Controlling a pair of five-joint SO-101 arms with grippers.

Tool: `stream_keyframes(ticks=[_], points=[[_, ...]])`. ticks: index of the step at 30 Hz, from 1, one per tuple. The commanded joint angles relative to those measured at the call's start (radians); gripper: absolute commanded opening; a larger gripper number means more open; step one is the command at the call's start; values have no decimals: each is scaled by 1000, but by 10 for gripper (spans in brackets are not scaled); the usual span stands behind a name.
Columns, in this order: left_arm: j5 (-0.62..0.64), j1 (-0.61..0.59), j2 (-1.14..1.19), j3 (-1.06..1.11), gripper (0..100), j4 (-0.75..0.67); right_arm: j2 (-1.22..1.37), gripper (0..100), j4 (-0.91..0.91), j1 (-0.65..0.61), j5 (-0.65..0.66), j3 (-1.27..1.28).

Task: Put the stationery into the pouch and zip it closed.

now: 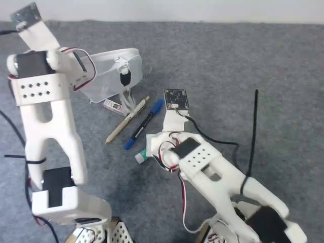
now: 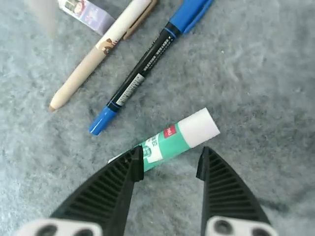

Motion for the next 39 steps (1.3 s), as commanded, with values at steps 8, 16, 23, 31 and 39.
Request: stream_keyframes(ticks=[8,16,23,31,39], points=[[8,-5,-6,-5,10,-8,193,174,56,-12,-18,-210],[8,-6,-6,-5,10,-8,312,174,58,-2,-20,-275],[8,-6,-6,-5,10,-6,404,170,116,31,-20,-359],[6,-6,-6,-5,10,-6,553,169,280,35,-98,-511],[6,-6,-6,-5,10,-5,607,143,367,38,-135,-580]])
